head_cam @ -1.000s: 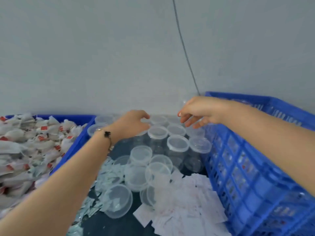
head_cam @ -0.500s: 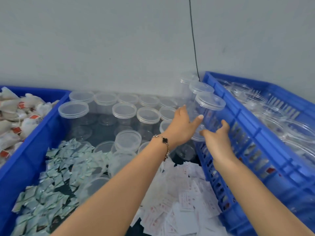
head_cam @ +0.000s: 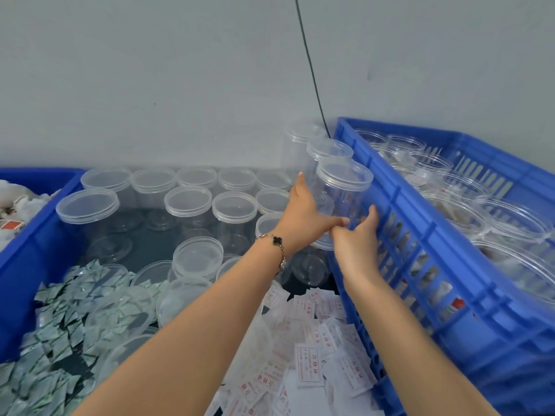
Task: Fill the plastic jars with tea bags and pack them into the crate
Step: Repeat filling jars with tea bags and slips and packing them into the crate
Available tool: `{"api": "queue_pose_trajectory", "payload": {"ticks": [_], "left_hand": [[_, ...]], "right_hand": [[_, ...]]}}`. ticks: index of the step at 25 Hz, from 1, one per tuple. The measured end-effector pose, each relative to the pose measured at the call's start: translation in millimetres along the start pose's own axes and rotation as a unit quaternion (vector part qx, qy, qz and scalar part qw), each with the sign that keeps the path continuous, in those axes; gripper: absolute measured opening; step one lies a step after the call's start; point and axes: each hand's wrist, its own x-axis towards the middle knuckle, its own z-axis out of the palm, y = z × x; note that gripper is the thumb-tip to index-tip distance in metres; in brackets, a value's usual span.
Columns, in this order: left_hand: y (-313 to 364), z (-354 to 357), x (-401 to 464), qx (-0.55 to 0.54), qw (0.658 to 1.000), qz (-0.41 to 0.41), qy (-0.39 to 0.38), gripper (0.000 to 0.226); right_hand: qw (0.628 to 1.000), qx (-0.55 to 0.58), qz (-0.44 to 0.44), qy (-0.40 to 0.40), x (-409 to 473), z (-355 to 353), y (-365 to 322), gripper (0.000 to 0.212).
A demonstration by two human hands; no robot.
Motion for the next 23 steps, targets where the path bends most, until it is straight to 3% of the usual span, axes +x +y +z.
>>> {"api": "queue_pose_trajectory", "payload": {"ticks": [5, 12, 14, 18, 23], "left_hand": [[2, 6, 7, 0.028, 0.998, 0.054, -0.001, 0.118], [11, -12, -29, -0.018, 0.992, 0.088, 0.091, 0.093], [13, -23, -59, -0.027, 0.987, 0.068, 0.141, 0.092], [-2, -47, -137, -0.041, 0.977, 0.108, 0.181, 0.070], [-38, -52, -233, -0.011, 0.960, -0.024, 0.278, 0.097]], "right_hand": [[1.000, 0.007, -0.004, -0.011, 4, 2, 3, 0.073], [0.996, -0.020, -0.055, -0.070, -38, -8, -10, 0.070], [0.991, -0.031, -0.069, -0.108, -57, -16, -7, 0.056], [0.984, -0.021, -0.065, -0.162, -95, -29, -7, 0.040], [0.960, -0.058, -0.110, -0.250, -152, -18, -19, 0.014]]}}
